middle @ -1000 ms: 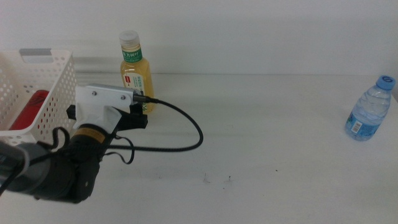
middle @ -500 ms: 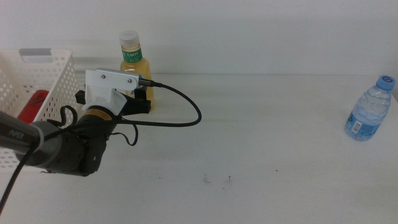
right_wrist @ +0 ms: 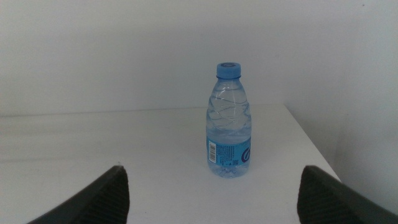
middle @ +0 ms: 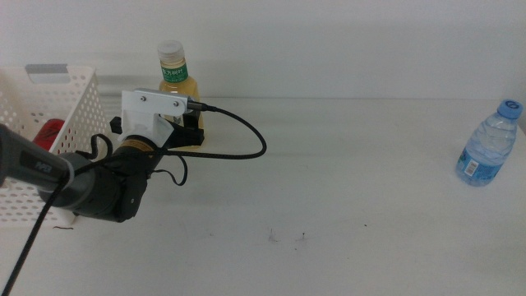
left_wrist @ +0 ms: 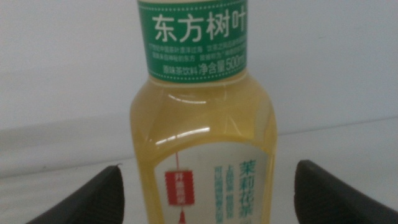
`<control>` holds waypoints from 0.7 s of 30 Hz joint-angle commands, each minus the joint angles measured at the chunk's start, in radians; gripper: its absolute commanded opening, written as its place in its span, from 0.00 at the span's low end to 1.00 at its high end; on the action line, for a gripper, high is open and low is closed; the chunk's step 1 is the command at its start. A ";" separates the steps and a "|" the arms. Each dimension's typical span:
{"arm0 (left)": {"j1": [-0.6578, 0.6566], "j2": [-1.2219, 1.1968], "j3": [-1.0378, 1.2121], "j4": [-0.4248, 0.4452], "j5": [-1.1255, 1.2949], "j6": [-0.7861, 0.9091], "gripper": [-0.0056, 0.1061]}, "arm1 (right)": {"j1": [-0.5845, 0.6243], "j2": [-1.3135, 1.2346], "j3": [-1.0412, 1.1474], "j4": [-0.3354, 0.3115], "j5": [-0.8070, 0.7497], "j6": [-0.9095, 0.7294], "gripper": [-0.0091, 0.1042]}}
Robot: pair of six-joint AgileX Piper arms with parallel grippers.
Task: Use arms to grab the bottles and put them into the dustbin to the left of the table.
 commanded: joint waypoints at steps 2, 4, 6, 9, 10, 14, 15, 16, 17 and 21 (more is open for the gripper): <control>0.000 0.024 -0.037 0.004 0.005 -0.015 0.89 | 0.001 -0.004 0.003 -0.005 -0.008 -0.007 0.90; 0.000 0.035 -0.057 -0.004 0.023 -0.015 0.89 | 0.001 -0.004 0.003 -0.005 -0.008 -0.007 0.90; 0.000 0.050 -0.079 -0.004 0.043 -0.015 0.89 | 0.001 -0.004 0.003 -0.005 -0.008 -0.007 0.90; 0.002 0.080 -0.113 -0.004 0.043 -0.015 0.89 | 0.001 -0.004 0.003 -0.005 -0.008 -0.007 0.90; 0.002 0.092 -0.124 -0.004 0.043 -0.015 0.89 | 0.001 -0.004 0.003 -0.005 -0.008 -0.007 0.90; 0.011 0.126 -0.167 -0.006 0.046 -0.015 0.89 | 0.001 -0.004 0.003 -0.005 -0.008 -0.007 0.90; 0.011 0.133 -0.173 -0.004 0.046 -0.015 0.89 | 0.001 -0.004 0.003 -0.005 -0.008 -0.007 0.90; 0.015 0.143 -0.184 -0.004 0.046 -0.015 0.89 | 0.001 -0.004 0.003 -0.005 -0.008 -0.007 0.90; 0.018 0.150 -0.194 -0.004 0.043 -0.015 0.89 | 0.001 -0.004 0.003 -0.005 -0.008 -0.007 0.90; 0.027 0.181 -0.234 -0.004 0.047 -0.015 0.89 | 0.001 -0.004 0.003 -0.005 -0.008 -0.007 0.90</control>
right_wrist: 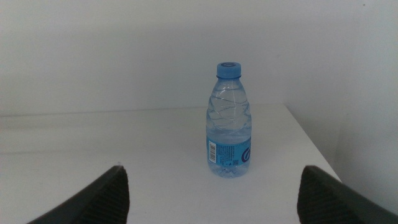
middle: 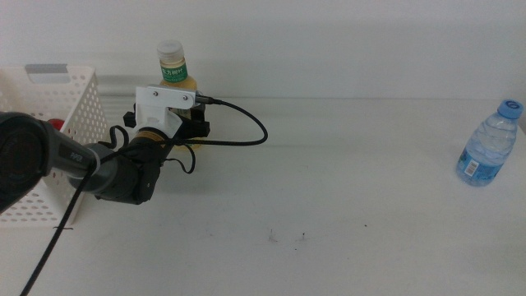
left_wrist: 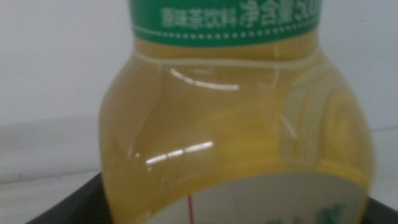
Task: Use arms to grab the bottles and put them into the dustbin to the left of the table.
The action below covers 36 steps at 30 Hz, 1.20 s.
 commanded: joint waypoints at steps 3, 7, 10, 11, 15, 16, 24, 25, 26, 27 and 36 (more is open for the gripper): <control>0.010 0.020 -0.032 -0.006 0.010 -0.008 0.89 | 0.001 -0.004 0.003 -0.005 -0.008 -0.007 0.90; 0.011 0.026 -0.043 -0.008 0.010 -0.014 0.86 | 0.001 -0.004 0.003 -0.005 -0.008 -0.007 0.90; 0.011 0.028 -0.045 -0.006 0.008 -0.017 0.77 | 0.001 -0.004 0.003 -0.005 -0.008 -0.007 0.90; 0.011 0.028 -0.045 -0.006 0.003 -0.017 0.72 | 0.001 -0.004 0.003 -0.005 -0.008 -0.007 0.90; 0.011 0.028 -0.045 -0.008 -0.009 -0.085 0.51 | 0.001 -0.004 0.003 -0.005 -0.008 -0.007 0.90; 0.011 0.028 -0.045 -0.008 -0.009 -0.131 0.46 | 0.001 -0.004 0.003 -0.005 -0.008 -0.007 0.90; 0.010 -0.073 0.042 0.040 -0.009 -0.121 0.18 | 0.001 -0.004 0.003 -0.005 -0.008 -0.007 0.90; 0.010 -0.094 0.061 0.040 -0.009 -0.121 0.17 | 0.001 -0.004 0.003 -0.005 -0.008 -0.007 0.90; 0.010 -0.122 0.087 0.040 -0.009 -0.118 0.17 | 0.001 -0.004 0.003 -0.005 -0.008 -0.007 0.90; 0.010 -0.150 0.108 0.040 -0.009 -0.110 0.17 | 0.001 -0.004 0.003 -0.005 -0.008 -0.007 0.90; -0.011 -0.458 0.264 0.082 0.187 -0.067 0.18 | 0.001 -0.004 0.003 -0.005 -0.008 -0.007 0.90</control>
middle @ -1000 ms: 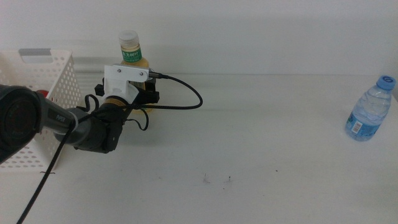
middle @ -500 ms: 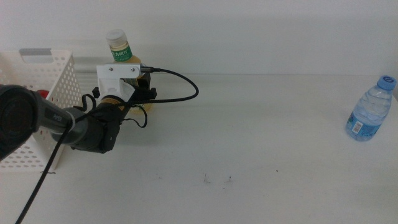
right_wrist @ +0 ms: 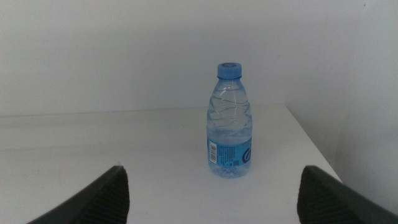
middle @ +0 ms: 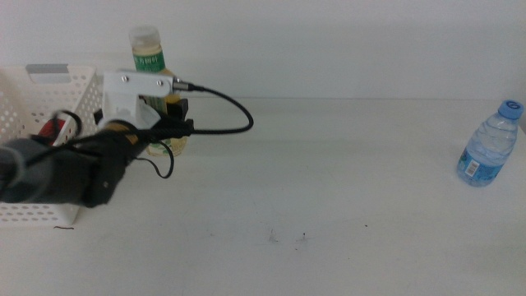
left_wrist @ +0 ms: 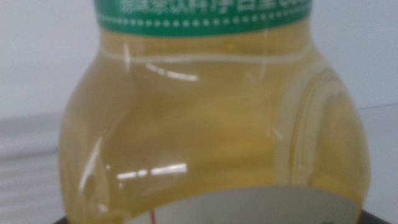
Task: Use arms to grab the bottles and put them into the dustbin to the left of the table.
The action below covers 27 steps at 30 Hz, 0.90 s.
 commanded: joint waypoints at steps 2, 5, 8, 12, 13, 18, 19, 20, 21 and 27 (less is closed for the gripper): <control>-0.023 -0.173 0.002 0.058 0.079 0.007 0.18 | 0.001 -0.004 0.003 -0.005 -0.008 -0.007 0.90; -0.034 -0.300 0.002 0.058 0.223 0.001 0.18 | 0.001 -0.004 0.003 -0.005 -0.008 -0.007 0.90; -0.034 -0.414 -0.002 0.059 0.372 -0.051 0.18 | 0.001 -0.004 0.003 -0.005 -0.008 -0.007 0.90; -0.034 -0.511 -0.065 0.059 0.680 -0.069 0.18 | 0.001 -0.004 0.003 -0.005 -0.008 -0.007 0.90; -0.032 -0.520 -0.098 0.059 0.765 -0.073 0.18 | 0.001 -0.004 0.003 -0.005 -0.008 -0.007 0.90; -0.015 -0.526 -0.254 0.057 1.111 -0.019 0.18 | 0.001 -0.004 0.003 -0.005 -0.008 -0.007 0.90; -0.005 -0.526 -0.275 0.060 1.147 -0.014 0.18 | 0.001 -0.004 0.003 -0.005 -0.008 -0.007 0.90; 0.013 -0.524 -0.301 0.058 1.187 -0.014 0.18 | 0.001 -0.004 0.003 -0.005 -0.008 -0.007 0.90; 0.032 -0.521 -0.326 0.056 1.222 -0.014 0.18 | 0.001 -0.004 0.003 -0.005 -0.008 -0.007 0.90; 0.191 -0.498 -0.451 -0.011 1.389 0.121 0.18 | 0.001 -0.004 0.003 -0.005 -0.008 -0.007 0.90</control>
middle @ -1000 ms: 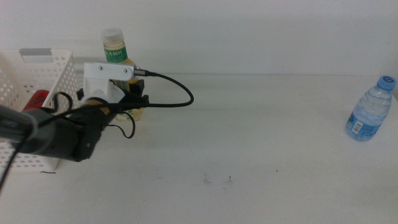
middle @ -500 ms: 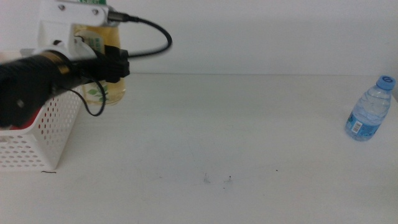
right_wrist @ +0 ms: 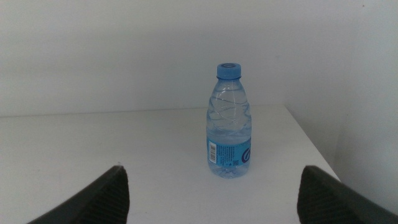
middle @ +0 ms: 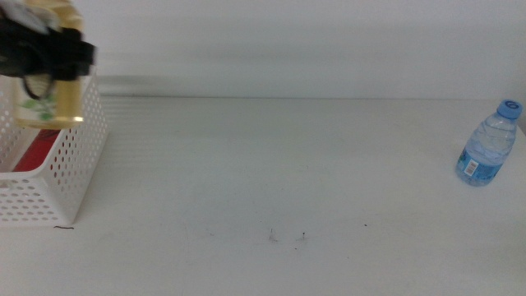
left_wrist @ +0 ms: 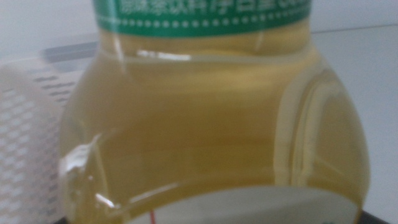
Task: Use arms to grab the bottles and put them into the dustbin to the left of the table.
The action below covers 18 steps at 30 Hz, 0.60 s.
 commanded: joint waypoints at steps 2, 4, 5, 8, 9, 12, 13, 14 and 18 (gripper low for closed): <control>0.089 0.021 -0.085 -0.067 0.042 0.114 0.18 | 0.001 -0.004 0.003 -0.005 -0.008 -0.007 0.90; 0.141 0.053 -0.134 -0.092 0.102 0.153 0.18 | 0.001 -0.004 0.003 -0.005 -0.008 -0.007 0.90; 0.160 0.072 -0.153 -0.099 0.116 0.165 0.18 | 0.001 -0.004 0.003 -0.005 -0.008 -0.007 0.90; 0.222 0.121 -0.216 -0.131 0.168 0.192 0.18 | 0.001 -0.004 0.003 -0.005 -0.008 -0.007 0.90; 0.238 0.138 -0.235 -0.141 0.184 0.206 0.18 | 0.001 -0.004 0.003 -0.005 -0.008 -0.007 0.90; 0.271 0.186 -0.276 -0.156 0.208 0.236 0.18 | 0.001 -0.004 0.003 -0.005 -0.008 -0.007 0.90; 0.281 0.203 -0.287 -0.156 0.211 0.238 0.18 | 0.001 -0.004 0.003 -0.005 -0.008 -0.007 0.90; 0.290 0.219 -0.296 -0.156 0.219 0.241 0.18 | 0.001 -0.004 0.003 -0.005 -0.008 -0.007 0.90; 0.326 0.281 -0.317 -0.152 0.247 0.248 0.18 | 0.001 -0.004 0.003 -0.005 -0.008 -0.007 0.90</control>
